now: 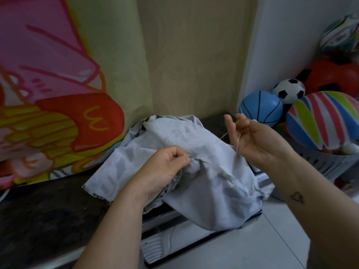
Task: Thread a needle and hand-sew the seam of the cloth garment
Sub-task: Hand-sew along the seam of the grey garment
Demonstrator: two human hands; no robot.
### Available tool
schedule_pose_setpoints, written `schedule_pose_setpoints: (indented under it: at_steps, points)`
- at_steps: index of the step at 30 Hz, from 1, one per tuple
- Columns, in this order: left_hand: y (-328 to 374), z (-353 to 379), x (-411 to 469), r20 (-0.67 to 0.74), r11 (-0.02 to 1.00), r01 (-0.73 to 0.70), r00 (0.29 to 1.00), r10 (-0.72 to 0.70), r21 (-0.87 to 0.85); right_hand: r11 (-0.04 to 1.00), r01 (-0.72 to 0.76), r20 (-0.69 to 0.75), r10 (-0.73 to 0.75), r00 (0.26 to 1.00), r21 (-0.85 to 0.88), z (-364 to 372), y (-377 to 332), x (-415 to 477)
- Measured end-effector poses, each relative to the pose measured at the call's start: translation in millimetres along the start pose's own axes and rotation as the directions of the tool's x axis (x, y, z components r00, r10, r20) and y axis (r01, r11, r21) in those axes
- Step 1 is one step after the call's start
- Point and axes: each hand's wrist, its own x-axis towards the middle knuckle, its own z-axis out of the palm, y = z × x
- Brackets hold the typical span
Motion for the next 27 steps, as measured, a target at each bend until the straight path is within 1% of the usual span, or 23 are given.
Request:
schedule_pose_setpoints:
  at_steps: [1, 3, 5, 6, 7, 8, 9, 10, 12, 14, 16, 17, 19, 21, 25, 27]
  points:
    - [0, 0, 0, 0.0, 1.0, 0.001, 1.0, -0.001, -0.002, 0.998, 0.059, -0.038, -0.059, 0.998, -0.022, -3, 0, 3]
    - [0, 0, 0, 0.005, 1.0, -0.002, 1.0, 0.002, 0.004, 0.958, 0.194, -0.099, -0.219, 0.971, -0.209, -9, 1, 7]
    - [1, 0, 0, 0.009, 1.0, 0.002, 1.0, -0.002, 0.01, 0.86, 0.271, -0.102, -0.345, 0.933, -0.431, -13, 3, 8]
    - [1, 1, -1, 0.01, 1.0, 0.005, 1.0, -0.005, 0.011, 0.796, 0.292, -0.064, -0.382, 0.922, -0.531, -13, 4, 6]
    - [1, 2, 0, 0.01, 1.0, 0.007, 1.0, -0.007, 0.014, 0.724, 0.3, -0.008, -0.388, 0.922, -0.621, -11, 6, 5]
    - [1, 2, -1, 0.009, 1.0, 0.007, 1.0, -0.008, 0.019, 0.653, 0.294, 0.057, -0.358, 0.932, -0.698, -10, 7, 3]
    - [1, 1, -1, 0.005, 1.0, 0.006, 1.0, -0.006, 0.02, 0.581, 0.28, 0.126, -0.292, 0.948, -0.764, -8, 7, 1]
    - [2, 1, -1, 0.002, 1.0, 0.008, 1.0, -0.008, 0.015, 0.506, 0.269, 0.189, -0.204, 0.961, -0.82, -6, 8, -2]
    - [2, 0, -2, -0.009, 1.0, 0.02, 1.0, -0.02, 0.005, 0.346, 0.284, 0.292, -0.033, 0.956, -0.894, -3, 10, -9]
    - [1, 0, -1, -0.021, 1.0, 0.024, 0.999, -0.024, -0.005, 0.183, 0.318, 0.338, 0.091, 0.937, -0.93, 0, 13, -14]
    - [0, -1, 0, -0.025, 1.0, 0.01, 1.0, -0.011, -0.028, -0.014, 0.343, 0.338, 0.127, 0.932, -0.939, -1, 18, -15]
    - [0, -1, 0, -0.022, 0.999, 0.0, 1.0, -0.001, -0.032, -0.071, 0.341, 0.331, 0.12, 0.936, -0.938, -2, 20, -15]
    - [0, -2, 1, -0.015, 1.0, -0.022, 1.0, 0.022, 0.003, -0.102, 0.32, 0.311, 0.093, 0.946, -0.942, -4, 17, -13]
    - [-1, -3, -1, 0.0, 0.996, -0.041, 0.999, 0.041, 0.074, -0.128, 0.298, 0.287, 0.096, 0.953, -0.946, -6, 10, -11]
    - [0, 0, -3, 0.025, 0.981, -0.063, 0.998, 0.059, 0.183, -0.219, 0.267, 0.222, 0.21, 0.952, -0.938, -9, -1, -10]
    - [0, 1, -4, 0.028, 0.978, -0.071, 0.997, 0.067, 0.194, -0.228, 0.254, 0.191, 0.265, 0.945, -0.94, -10, -3, -11]
